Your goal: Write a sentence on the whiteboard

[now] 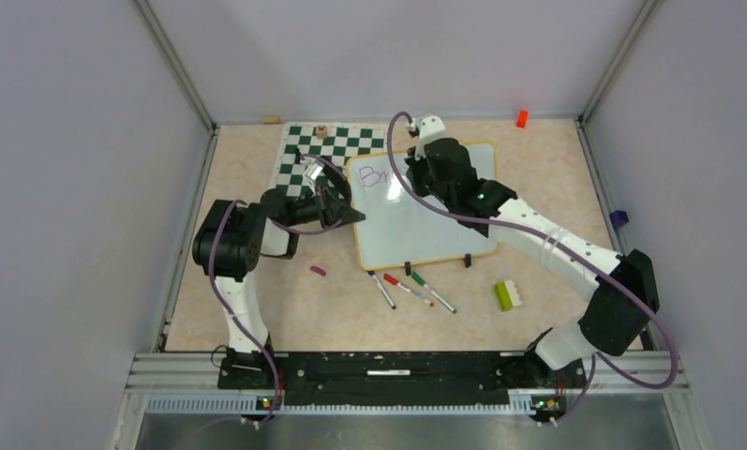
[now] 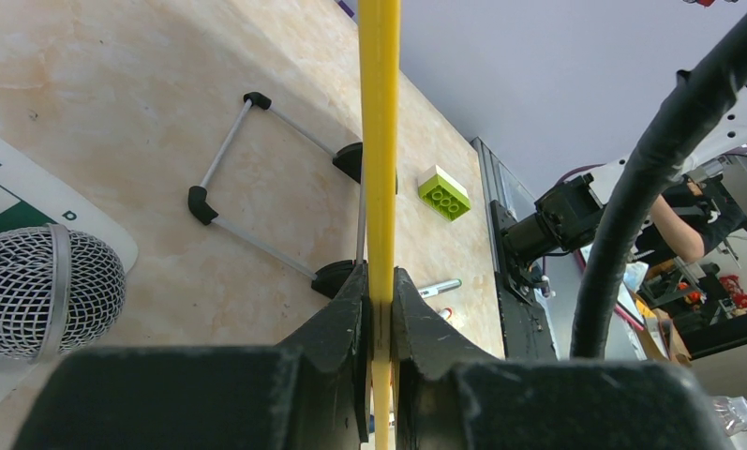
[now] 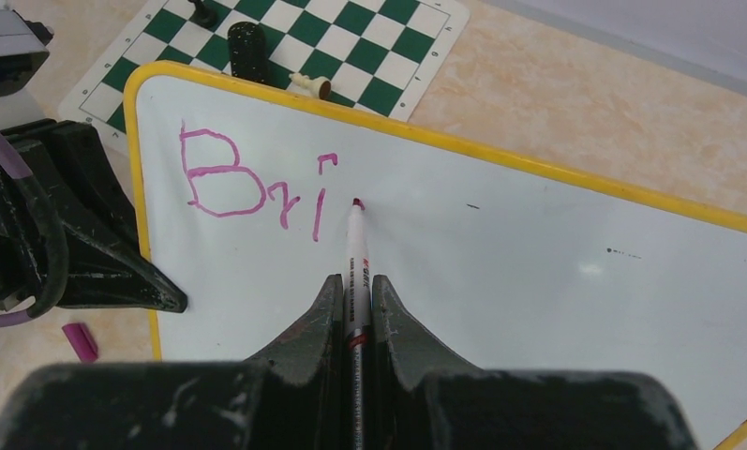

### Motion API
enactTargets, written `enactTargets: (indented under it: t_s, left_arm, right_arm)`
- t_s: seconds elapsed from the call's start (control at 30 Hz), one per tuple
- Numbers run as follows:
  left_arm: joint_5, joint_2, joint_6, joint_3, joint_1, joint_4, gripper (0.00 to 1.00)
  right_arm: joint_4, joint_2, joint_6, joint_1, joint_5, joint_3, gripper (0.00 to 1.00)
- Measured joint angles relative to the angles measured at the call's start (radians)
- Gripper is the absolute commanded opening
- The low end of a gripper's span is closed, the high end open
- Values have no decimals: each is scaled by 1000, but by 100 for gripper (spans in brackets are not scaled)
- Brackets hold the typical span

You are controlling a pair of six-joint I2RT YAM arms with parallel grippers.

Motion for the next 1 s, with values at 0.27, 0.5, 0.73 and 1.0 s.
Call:
enactTargets:
  t_s: [0.27,0.5,0.73,1.0]
  left_arm:
    - [2,0,0,0,0,0,0]
    - [2,0,0,0,0,0,0]
    - [-2,0,0,0,0,-1,0]
    - [-3,0,0,0,0,-3,0]
  right_arm:
    - [-19,0,-7,0,-47,0,0]
    - [-34,0,-7,0,-51,-2,0]
    - [-34,0,-6,0,-19,-2,0]
    - [-34,0,-6,0,6,1,0]
